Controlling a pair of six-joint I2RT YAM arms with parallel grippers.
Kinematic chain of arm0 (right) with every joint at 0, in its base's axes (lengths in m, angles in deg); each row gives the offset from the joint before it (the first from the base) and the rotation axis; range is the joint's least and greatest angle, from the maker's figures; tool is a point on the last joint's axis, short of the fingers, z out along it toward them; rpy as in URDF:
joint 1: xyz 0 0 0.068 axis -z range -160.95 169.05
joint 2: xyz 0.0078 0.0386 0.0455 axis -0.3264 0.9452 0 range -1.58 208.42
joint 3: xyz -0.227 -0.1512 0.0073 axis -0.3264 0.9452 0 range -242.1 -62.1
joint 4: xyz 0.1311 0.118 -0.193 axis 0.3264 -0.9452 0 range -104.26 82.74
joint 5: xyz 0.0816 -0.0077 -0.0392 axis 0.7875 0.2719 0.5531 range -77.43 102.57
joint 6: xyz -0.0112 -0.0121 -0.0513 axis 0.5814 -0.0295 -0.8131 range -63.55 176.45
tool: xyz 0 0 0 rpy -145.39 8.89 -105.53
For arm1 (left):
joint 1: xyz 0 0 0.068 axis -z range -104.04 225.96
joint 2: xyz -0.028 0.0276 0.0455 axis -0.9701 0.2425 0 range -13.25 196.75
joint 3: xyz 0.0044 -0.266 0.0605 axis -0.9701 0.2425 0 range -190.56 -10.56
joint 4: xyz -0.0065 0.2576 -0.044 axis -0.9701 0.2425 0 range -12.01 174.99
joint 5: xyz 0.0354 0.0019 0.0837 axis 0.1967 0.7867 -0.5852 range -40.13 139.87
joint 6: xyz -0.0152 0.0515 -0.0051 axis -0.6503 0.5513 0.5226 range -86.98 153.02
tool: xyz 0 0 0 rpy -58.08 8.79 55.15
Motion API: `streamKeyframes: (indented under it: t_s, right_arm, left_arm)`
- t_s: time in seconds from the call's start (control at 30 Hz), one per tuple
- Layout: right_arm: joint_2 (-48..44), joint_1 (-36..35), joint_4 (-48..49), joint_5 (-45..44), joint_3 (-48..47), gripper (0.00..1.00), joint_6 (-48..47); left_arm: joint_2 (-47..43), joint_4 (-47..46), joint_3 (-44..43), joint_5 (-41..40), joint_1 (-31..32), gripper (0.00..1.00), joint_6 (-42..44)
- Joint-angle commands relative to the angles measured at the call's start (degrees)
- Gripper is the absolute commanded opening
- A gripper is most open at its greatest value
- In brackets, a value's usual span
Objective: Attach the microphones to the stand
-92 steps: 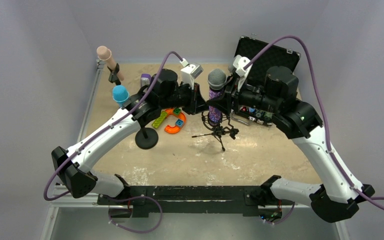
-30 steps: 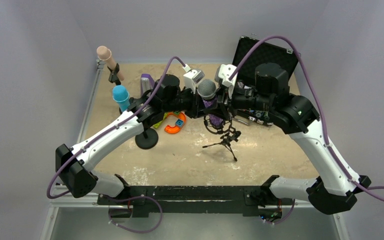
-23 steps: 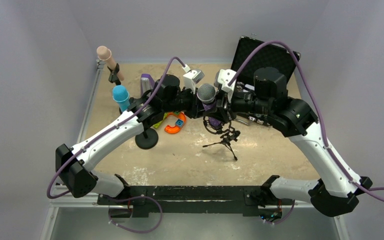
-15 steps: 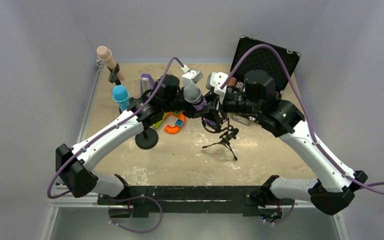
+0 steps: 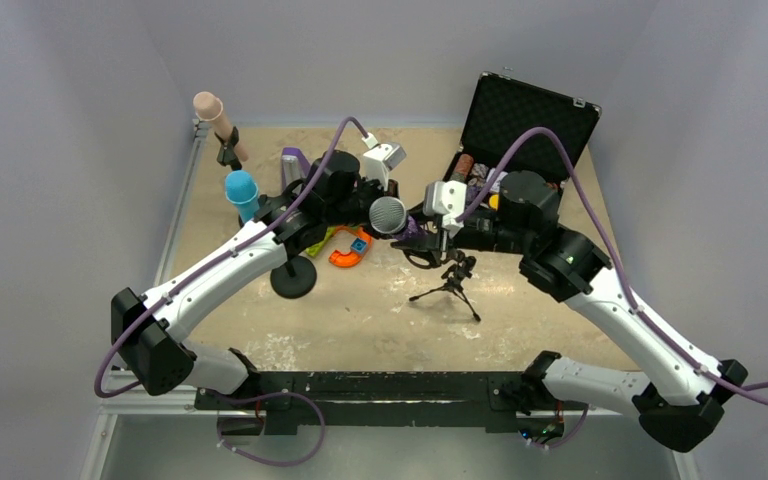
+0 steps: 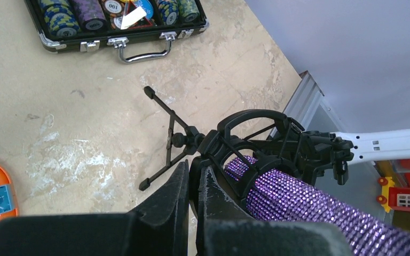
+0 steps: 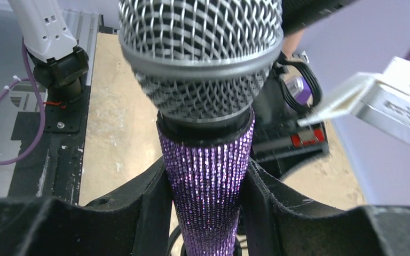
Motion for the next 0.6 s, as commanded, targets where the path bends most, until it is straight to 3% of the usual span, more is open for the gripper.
streamKeyframes:
  t_s: [0.0,0.2,0.37,0.57]
  right_arm:
    - [6.9,-1.2,-20.5,-2.9,8.7,0.0,-1.9]
    - [7.3,1.8,-18.3,-10.2,9.8,0.0,0.5]
    - [-0.9,11.7,-20.3,4.9,8.0,0.0,-4.7]
    - [-7.9,12.4,-16.2,19.9,3.8,0.0,-5.0]
  left_arm:
    - [-5.4,-12.4,-5.7,4.9,0.5,0.0,-3.0]
    - [-5.9,-11.8,-5.5,4.7,0.3,0.0,-2.8]
    - [-6.0,-11.9,-4.2,4.8,0.1,0.0,-2.9]
    - [-4.6,-13.1,-3.3,5.6,0.0,0.0,-3.9]
